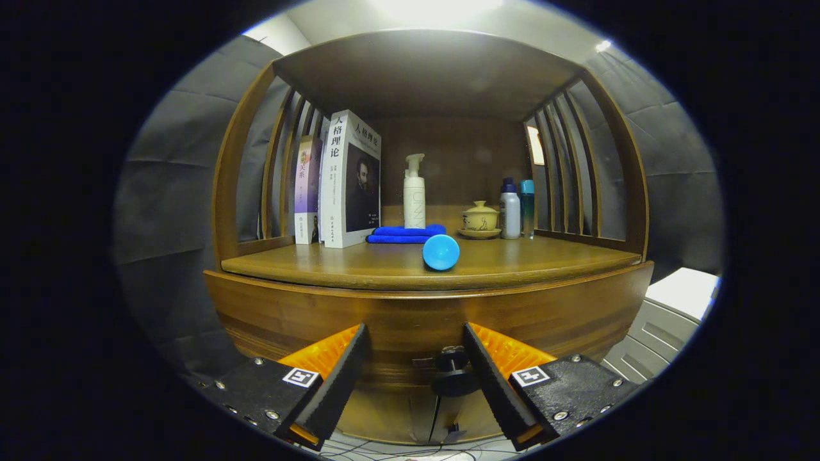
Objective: Pull open the drawer, take out the items inside it, and place them on the countertop above the cabinet.
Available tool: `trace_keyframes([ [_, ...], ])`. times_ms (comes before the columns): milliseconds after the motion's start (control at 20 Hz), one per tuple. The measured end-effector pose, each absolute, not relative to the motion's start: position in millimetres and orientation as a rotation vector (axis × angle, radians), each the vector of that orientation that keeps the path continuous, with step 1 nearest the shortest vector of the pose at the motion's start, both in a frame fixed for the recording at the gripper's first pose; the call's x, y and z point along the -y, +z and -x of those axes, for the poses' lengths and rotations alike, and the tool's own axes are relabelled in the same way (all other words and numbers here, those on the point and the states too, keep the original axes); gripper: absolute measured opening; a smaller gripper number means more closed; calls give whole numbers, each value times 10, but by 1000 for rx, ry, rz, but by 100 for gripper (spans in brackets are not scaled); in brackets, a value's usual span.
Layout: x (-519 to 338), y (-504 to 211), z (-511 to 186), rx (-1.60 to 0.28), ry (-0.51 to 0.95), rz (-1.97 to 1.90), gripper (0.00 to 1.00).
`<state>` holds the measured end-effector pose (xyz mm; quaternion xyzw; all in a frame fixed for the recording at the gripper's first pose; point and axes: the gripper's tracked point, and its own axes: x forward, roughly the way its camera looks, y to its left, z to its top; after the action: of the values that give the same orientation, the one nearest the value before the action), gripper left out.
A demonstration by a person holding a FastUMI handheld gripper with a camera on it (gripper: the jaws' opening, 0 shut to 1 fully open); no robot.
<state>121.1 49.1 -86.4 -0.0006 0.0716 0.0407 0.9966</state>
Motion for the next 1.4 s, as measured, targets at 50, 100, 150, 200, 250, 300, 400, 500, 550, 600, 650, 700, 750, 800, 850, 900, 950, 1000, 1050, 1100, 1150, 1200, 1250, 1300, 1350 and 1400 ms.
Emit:
trace_keyframes([
  [50, -492, -866, -1228, -142, 82, 3, 94],
  [100, -492, -865, -1243, -140, 82, 1, 94],
  [150, -495, -869, -1262, -140, 80, -5, 94],
  [200, -494, -869, -1283, -143, 78, -12, 94],
  [250, -484, -859, -1278, -141, 75, -18, 94],
  [300, -495, -862, -1298, -142, 73, -25, 94],
  [400, -504, -863, -1307, -138, 72, -29, 93],
  [500, -509, -866, -1302, -136, 77, -19, 93],
  [550, -498, -912, -1307, -155, 71, -14, 94],
  [600, -484, -943, -1294, -164, 59, -8, 94],
  [650, -495, -915, -1289, -158, 59, -9, 94],
  [700, -520, -938, -1294, -167, 63, -10, 94],
  [750, -536, -935, -1265, -175, 73, -1, 95],
  [800, -525, -919, -1235, -179, 73, 9, 95],
  [850, -510, -899, -1191, -181, 69, 15, 96],
  [900, -492, -871, -1134, -181, 63, 18, 96],
  [950, -485, -833, -1057, -176, 58, 17, 96],
  [1000, -481, -798, -976, -171, 55, 10, 96],
  [1050, -479, -754, -900, -166, 53, 5, 96],
  [1100, -457, -721, -822, -163, 47, 2, 96],
  [1150, -432, -682, -741, -162, 38, 4, 96],
  [1200, -424, -638, -669, -157, 34, 7, 96],
  [1250, -411, -595, -607, -156, 30, 13, 96],
  [1300, -376, -569, -543, -154, 20, 19, 96],
  [1350, -363, -533, -499, -150, 13, 23, 96],
  [1400, -360, -495, -453, -143, 7, 25, 96],
])
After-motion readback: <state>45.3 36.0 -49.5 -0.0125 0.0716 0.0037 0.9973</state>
